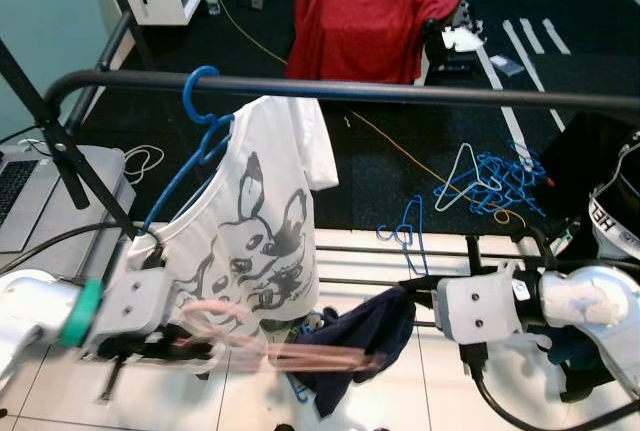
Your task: Hang hanger
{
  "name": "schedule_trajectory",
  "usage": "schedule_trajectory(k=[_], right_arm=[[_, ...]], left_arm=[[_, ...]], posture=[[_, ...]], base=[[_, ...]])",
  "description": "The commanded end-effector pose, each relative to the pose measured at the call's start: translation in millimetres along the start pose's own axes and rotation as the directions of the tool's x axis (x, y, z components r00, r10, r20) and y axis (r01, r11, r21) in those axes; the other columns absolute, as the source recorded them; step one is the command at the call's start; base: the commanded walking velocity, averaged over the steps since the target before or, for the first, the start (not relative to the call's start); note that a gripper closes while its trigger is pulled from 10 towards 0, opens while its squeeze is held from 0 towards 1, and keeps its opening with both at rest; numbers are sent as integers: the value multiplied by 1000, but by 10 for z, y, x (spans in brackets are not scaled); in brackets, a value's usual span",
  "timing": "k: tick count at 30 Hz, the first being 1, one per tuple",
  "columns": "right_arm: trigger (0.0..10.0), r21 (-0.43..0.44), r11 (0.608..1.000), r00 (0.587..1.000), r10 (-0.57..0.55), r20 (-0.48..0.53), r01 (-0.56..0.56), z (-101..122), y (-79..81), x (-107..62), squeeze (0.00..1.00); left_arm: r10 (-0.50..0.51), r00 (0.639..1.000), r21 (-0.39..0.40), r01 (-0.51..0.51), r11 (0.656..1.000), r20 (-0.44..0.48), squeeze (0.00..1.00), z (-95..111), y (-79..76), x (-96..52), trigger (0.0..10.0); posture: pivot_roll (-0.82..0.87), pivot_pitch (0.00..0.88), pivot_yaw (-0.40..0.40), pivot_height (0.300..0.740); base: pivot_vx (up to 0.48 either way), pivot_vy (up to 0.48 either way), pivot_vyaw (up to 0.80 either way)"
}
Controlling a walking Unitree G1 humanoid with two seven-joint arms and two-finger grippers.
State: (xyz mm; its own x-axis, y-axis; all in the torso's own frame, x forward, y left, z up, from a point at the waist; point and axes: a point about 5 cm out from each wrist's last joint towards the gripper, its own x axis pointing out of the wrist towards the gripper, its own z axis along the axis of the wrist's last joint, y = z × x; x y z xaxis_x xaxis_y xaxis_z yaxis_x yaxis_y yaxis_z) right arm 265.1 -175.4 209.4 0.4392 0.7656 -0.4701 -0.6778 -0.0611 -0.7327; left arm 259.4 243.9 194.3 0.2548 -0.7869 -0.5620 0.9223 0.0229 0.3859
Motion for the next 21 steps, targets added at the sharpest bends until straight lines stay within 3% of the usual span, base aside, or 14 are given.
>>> schedule_trajectory(k=[1,2,5,12,15,21], right_arm=[[10000,-16,1000,999,24,36,-24,57,35,36,0],[10000,-21,999,998,36,54,-35,95,42,59,0],[10000,-31,997,994,68,83,-66,162,75,79,0],[10000,-39,994,988,106,108,-102,225,136,82,0],[10000,-45,991,980,135,148,-129,311,200,132,0],[10000,-48,990,979,142,147,-136,307,203,134,0]], left_arm=[[55,998,19,-55,998,-13,0,-35,38,25,10000],[125,992,46,-125,991,-5,0,-28,116,84,10000],[181,983,88,-180,980,-7,0,-33,193,136,10000],[200,979,110,-196,974,-24,0,-51,244,100,10000],[203,979,60,-204,977,10,0,4,320,19,10000],[130,990,11,-130,991,47,0,48,272,-7,10000]], posture=[[-208,190,115,740],[-216,191,113,740],[-224,191,113,740],[-224,191,113,740],[-220,192,117,740],[-218,192,114,740]], base=[[0,0,0],[0,0,0],[0,0,0],[0,0,0],[0,0,0],[0,0,0]])
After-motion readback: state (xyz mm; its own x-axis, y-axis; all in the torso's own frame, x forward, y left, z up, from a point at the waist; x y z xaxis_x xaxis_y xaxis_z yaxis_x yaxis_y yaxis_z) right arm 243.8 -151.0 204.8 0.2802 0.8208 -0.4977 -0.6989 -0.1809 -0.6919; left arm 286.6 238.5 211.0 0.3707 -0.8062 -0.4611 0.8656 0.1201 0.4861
